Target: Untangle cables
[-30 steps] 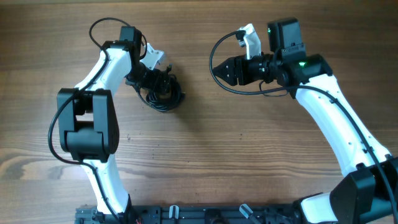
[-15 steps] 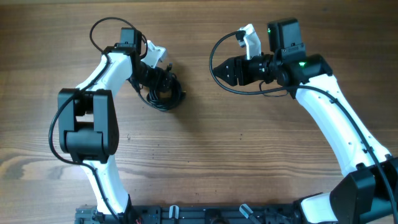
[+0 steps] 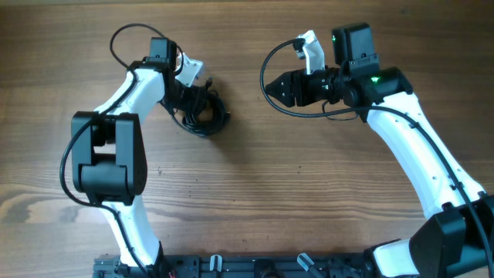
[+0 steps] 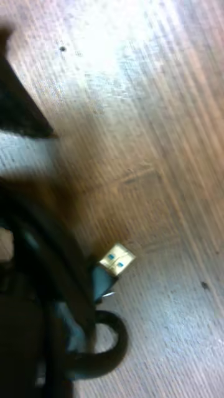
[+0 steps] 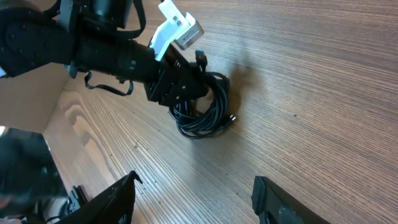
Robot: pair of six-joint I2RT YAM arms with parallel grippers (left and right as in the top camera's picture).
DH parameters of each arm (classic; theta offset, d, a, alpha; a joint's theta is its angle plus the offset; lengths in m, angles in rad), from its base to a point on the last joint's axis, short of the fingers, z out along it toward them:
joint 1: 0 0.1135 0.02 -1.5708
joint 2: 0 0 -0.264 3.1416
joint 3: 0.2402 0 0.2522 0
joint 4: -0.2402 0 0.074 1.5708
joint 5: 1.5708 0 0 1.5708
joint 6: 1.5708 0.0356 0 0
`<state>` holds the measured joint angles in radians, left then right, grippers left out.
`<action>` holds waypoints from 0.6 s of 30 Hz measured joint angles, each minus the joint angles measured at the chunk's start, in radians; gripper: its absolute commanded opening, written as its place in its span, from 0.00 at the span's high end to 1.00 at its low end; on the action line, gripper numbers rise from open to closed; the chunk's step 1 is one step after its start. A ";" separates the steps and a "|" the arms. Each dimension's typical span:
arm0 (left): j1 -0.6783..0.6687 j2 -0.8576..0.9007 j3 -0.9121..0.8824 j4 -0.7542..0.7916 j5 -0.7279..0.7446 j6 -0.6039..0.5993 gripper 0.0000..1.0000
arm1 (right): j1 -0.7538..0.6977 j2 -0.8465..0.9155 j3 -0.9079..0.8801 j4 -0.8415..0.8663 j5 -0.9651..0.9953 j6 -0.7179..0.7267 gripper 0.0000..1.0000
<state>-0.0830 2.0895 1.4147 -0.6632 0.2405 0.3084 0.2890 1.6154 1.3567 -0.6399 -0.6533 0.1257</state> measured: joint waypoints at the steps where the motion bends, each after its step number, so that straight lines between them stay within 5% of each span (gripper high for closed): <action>1: 0.000 -0.003 -0.005 0.005 0.002 -0.018 0.87 | 0.000 0.000 0.000 0.000 0.000 0.000 0.38; 2: 0.000 -0.003 -0.009 0.012 0.006 -0.042 0.96 | 0.000 0.000 0.000 0.000 0.000 0.000 0.38; 9: 0.002 0.008 -0.029 0.072 0.153 -0.296 0.96 | 0.001 0.000 0.000 0.021 0.004 0.042 0.44; 13: -0.002 0.008 -0.020 0.070 0.280 -0.549 0.96 | 0.027 0.000 0.000 0.058 0.027 0.081 0.44; 18: -0.057 -0.100 -0.012 0.073 0.302 -0.687 0.96 | 0.124 0.000 0.000 0.068 0.165 0.121 0.47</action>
<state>-0.1398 1.9900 1.4029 -0.5903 0.5426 -0.3790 0.4129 1.6154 1.3563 -0.5720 -0.4885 0.2462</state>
